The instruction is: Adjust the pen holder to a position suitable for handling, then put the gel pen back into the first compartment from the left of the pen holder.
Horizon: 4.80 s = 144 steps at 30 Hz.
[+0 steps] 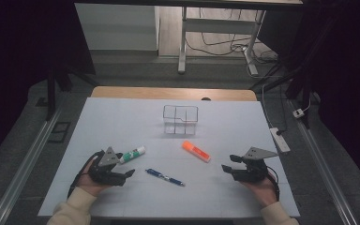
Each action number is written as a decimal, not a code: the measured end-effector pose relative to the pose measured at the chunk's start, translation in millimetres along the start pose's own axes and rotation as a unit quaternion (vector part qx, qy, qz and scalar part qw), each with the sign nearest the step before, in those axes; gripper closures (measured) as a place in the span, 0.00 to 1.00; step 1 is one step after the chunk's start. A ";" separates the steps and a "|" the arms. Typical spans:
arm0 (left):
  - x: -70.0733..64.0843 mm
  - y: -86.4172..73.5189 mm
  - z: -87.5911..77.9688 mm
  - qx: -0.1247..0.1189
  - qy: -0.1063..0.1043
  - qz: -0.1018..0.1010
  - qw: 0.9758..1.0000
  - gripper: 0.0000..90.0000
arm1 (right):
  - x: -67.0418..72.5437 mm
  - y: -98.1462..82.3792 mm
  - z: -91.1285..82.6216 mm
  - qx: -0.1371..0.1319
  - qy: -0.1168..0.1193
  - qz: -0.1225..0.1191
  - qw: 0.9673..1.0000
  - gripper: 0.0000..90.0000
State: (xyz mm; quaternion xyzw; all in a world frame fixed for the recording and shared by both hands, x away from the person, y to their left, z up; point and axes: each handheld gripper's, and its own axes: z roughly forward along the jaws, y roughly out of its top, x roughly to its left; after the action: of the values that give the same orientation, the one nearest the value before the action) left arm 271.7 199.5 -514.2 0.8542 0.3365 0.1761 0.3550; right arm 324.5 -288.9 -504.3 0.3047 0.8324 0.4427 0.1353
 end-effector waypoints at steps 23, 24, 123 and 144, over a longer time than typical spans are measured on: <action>-41.0 72.4 38.4 0.028 -0.129 0.160 0.978 0.30 | -2.2 -2.3 -1.6 0.011 -0.003 0.003 1.000 0.46; -42.7 74.9 41.4 0.031 -0.134 0.167 0.976 0.30 | -2.1 -2.4 -1.4 0.011 -0.002 0.002 1.000 0.46; -38.9 114.4 50.7 -0.011 -0.211 0.191 0.959 0.89 | -5.5 -8.3 0.3 0.026 -0.006 0.002 1.000 0.45; -11.7 114.3 29.1 -0.089 -0.186 0.091 0.974 0.89 | -5.5 -8.3 0.1 0.028 -0.008 -0.004 1.000 0.45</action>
State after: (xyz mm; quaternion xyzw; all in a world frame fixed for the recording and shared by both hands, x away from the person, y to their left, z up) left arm 330.5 117.5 -452.0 0.8644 0.1680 0.0747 0.4681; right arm 325.5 -295.8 -511.4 0.3088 0.8446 0.4160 0.1347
